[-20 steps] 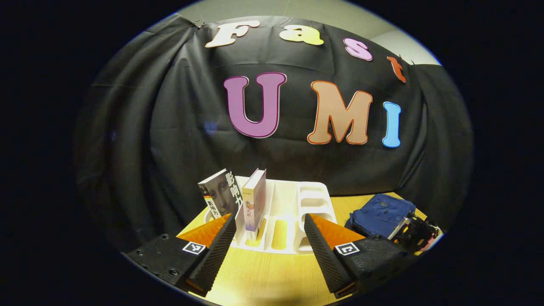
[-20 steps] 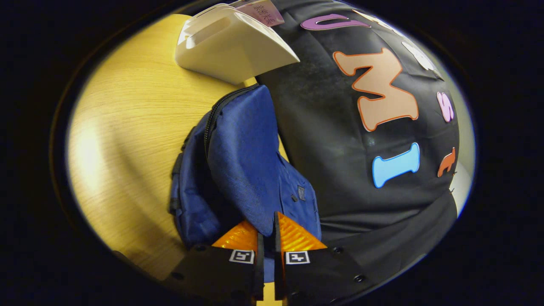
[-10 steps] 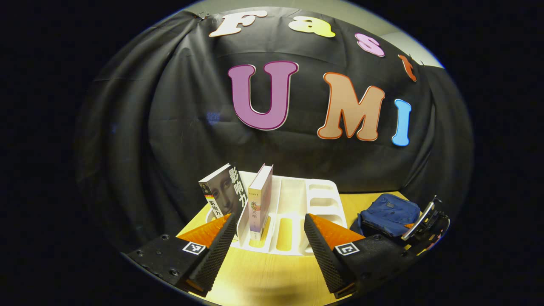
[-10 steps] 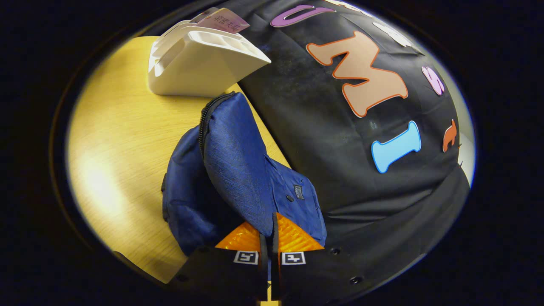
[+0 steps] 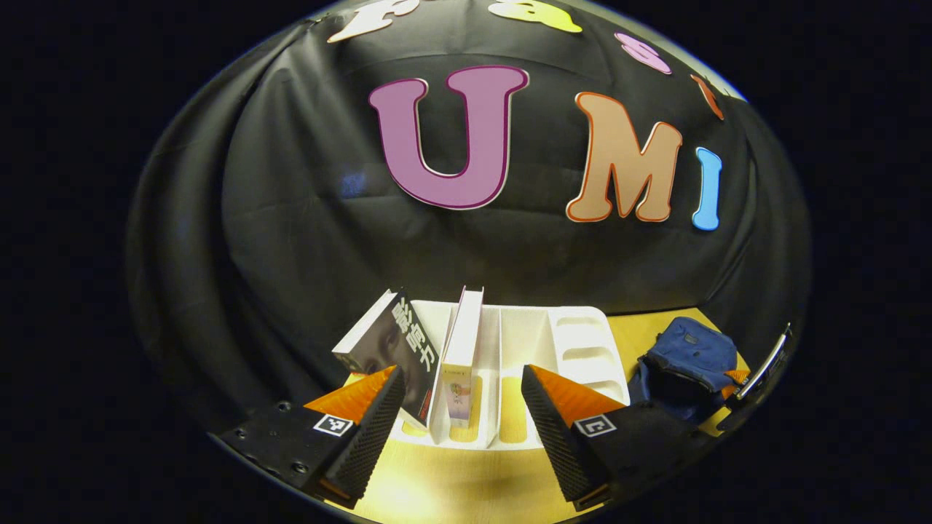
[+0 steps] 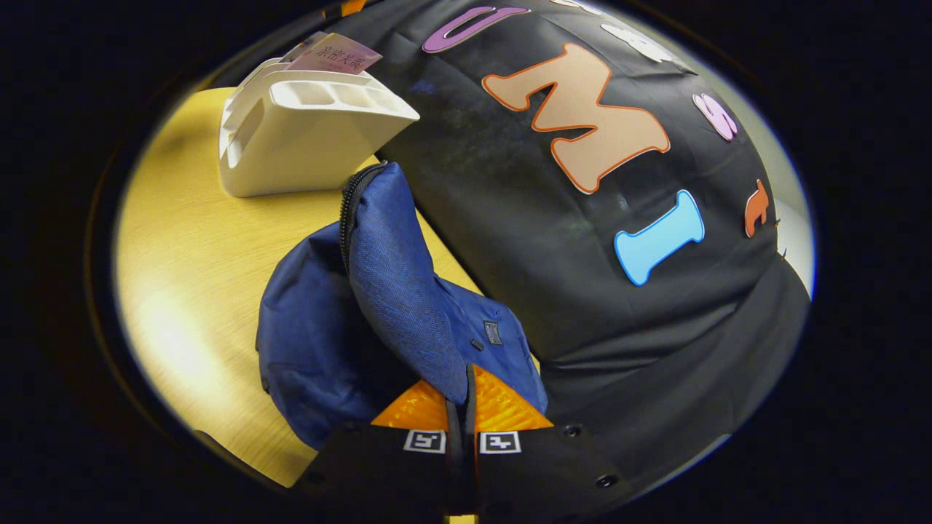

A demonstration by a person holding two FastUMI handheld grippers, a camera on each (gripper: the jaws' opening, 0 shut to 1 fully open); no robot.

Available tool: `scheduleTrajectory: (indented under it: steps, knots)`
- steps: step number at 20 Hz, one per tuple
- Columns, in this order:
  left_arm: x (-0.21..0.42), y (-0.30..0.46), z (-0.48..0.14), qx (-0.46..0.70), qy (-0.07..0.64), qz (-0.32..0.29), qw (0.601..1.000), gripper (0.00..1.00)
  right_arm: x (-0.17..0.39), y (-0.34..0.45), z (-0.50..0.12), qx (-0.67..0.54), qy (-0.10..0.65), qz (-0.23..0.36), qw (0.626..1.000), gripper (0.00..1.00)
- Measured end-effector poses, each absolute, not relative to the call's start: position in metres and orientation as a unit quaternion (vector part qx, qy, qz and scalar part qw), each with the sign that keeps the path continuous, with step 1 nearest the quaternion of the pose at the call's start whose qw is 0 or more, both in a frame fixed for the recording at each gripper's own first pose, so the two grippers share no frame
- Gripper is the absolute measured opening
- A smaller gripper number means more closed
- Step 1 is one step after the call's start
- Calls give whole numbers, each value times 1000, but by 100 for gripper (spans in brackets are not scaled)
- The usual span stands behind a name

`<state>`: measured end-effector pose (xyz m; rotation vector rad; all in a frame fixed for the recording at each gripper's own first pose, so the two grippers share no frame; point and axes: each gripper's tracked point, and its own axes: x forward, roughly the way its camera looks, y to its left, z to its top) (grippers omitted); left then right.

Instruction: Open the schoolbag, grab two books from the bookshelf and put them into the schoolbag.

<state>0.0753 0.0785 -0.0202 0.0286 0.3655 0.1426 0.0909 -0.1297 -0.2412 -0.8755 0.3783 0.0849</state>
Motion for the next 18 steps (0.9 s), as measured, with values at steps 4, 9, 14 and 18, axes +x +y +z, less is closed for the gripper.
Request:
scheduleTrajectory:
  steps: [4,9,14,18]
  knots:
    - [107,87,-16,56,224,51,972,94,93,-134,-230,-414,179,32,892,3]
    - [144,91,-31,111,279,24,954,90,98,-139,-219,-392,180,30,902,3]
    - [168,96,-61,125,339,11,932,90,105,-148,-210,-368,181,24,911,3]
    - [178,97,-95,124,398,-9,909,81,106,-148,-209,-367,180,21,912,3]
